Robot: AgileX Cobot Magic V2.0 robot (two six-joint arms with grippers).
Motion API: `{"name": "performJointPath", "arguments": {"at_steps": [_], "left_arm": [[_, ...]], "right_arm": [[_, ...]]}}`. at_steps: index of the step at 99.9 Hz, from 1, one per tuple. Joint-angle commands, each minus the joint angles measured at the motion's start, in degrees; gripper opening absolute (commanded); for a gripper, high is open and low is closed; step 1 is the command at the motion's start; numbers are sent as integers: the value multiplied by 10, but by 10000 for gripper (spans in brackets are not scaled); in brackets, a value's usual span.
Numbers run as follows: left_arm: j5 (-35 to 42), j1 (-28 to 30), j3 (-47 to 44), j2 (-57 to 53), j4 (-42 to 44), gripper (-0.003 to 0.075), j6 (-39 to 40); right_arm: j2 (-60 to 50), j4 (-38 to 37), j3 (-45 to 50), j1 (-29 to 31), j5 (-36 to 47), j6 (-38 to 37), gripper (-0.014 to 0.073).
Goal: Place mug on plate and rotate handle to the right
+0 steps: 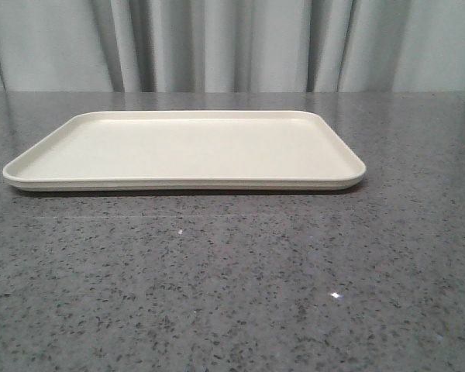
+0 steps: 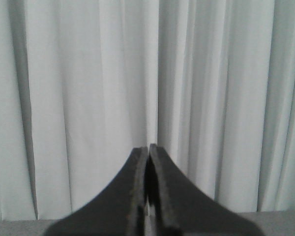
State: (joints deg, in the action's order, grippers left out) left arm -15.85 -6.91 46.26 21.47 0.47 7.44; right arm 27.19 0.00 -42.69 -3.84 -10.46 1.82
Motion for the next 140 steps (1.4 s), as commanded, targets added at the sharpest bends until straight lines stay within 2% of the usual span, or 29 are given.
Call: {"name": "performJointPath", "arguments": {"at_steps": [1, 12, 22, 34, 46, 53, 94, 112, 124, 140], "left_arm": [[-6, 0, 66, 53, 7, -19, 5], [-48, 0, 125, 103, 8, -13, 5], [-85, 0, 172, 141, 10, 41, 5], [-134, 0, 222, 183, 10, 184, 5], [-181, 0, 264, 210, 10, 367, 5], [-199, 0, 284, 220, 10, 420, 5], [-257, 0, 355, 228, 17, 427, -1], [-333, 0, 421, 257, 42, 428, -8], [-397, 0, 473, 291, 61, 430, -16], [-471, 0, 526, 335, 83, 429, -24]], "right_arm": [[28, 0, -51, 0, 23, 2, 238], [36, 0, -74, 0, 24, 2, 399], [35, 0, -79, 0, 37, 2, 428], [35, 0, -79, 0, 52, 2, 428], [34, -6, -79, 0, 70, 3, 424], [34, -6, -79, 0, 77, 3, 424], [35, -6, -79, 0, 64, 4, 427], [35, -6, -89, 0, 53, 4, 428], [43, -6, -116, 0, 17, 4, 440], [81, -7, -194, 0, -75, 4, 471]]}}
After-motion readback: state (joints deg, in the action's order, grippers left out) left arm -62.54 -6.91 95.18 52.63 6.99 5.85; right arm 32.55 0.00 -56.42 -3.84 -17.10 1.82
